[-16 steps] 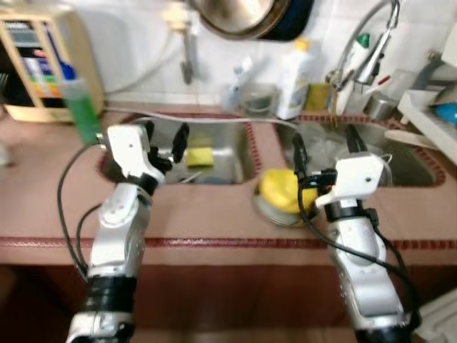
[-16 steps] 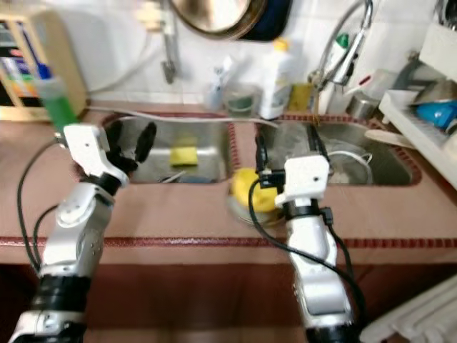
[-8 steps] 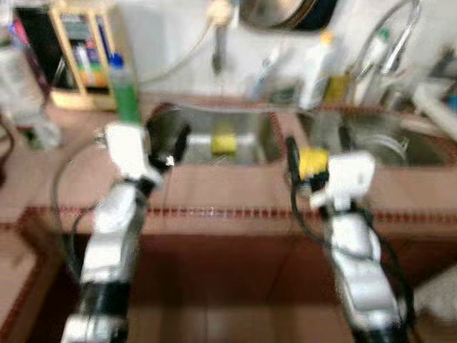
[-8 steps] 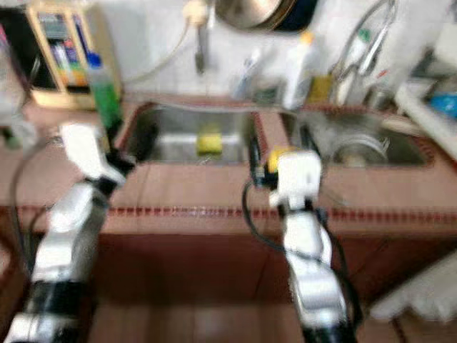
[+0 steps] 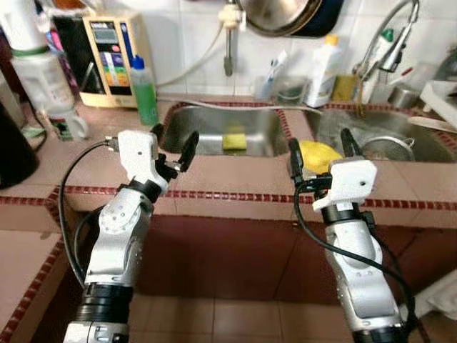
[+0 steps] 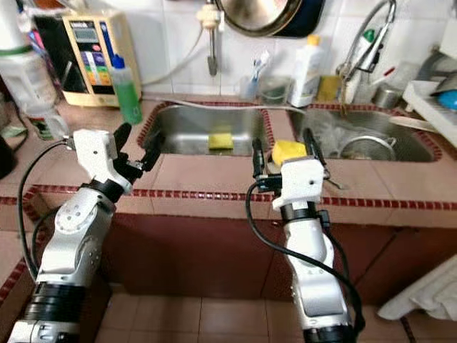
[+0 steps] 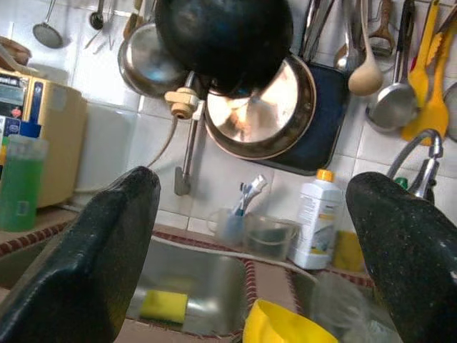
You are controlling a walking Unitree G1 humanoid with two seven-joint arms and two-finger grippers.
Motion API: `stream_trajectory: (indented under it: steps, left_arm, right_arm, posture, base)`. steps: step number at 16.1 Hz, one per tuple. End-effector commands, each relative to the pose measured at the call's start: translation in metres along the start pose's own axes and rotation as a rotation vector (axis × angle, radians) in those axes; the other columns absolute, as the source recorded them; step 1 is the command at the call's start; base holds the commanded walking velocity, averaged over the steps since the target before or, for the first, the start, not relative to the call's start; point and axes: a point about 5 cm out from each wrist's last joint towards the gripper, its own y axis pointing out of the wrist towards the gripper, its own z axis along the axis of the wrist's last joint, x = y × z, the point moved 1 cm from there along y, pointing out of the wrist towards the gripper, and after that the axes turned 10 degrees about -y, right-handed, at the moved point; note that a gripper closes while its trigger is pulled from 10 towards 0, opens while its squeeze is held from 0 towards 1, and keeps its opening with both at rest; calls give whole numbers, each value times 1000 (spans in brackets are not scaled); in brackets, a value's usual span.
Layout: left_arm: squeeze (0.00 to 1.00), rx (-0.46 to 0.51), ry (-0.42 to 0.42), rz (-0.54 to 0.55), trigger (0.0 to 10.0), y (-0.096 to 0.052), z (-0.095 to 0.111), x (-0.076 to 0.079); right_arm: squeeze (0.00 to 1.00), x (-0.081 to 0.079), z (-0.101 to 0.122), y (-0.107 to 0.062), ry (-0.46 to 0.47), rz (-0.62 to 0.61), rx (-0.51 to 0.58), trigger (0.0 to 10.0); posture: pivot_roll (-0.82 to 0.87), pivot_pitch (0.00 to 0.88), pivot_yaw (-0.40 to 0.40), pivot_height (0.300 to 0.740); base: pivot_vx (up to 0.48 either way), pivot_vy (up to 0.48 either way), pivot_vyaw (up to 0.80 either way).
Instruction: Kitchen organization
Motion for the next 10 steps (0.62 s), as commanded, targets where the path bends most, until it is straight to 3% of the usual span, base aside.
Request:
stream_trajectory:
  steps: [1,4,10]
  left_arm:
    - [0,23,26,-20,10000,3,7,2]
    - [0,27,53,-29,10000,2,9,3]
    - [0,18,36,-40,10000,4,8,4]
  right_arm:
    - [0,1,4,3,-1,-2,18,10000]
    - [0,0,4,4,-1,-3,20,10000]
    - [0,0,3,2,3,-16,12,10000]
  posture:
    - [-127,0,3,740]
    - [-126,0,5,740]
    - [-131,0,19,740]
  base:
    - [0,0,0]
    - [250,-224,0]
    - [0,-439,0]
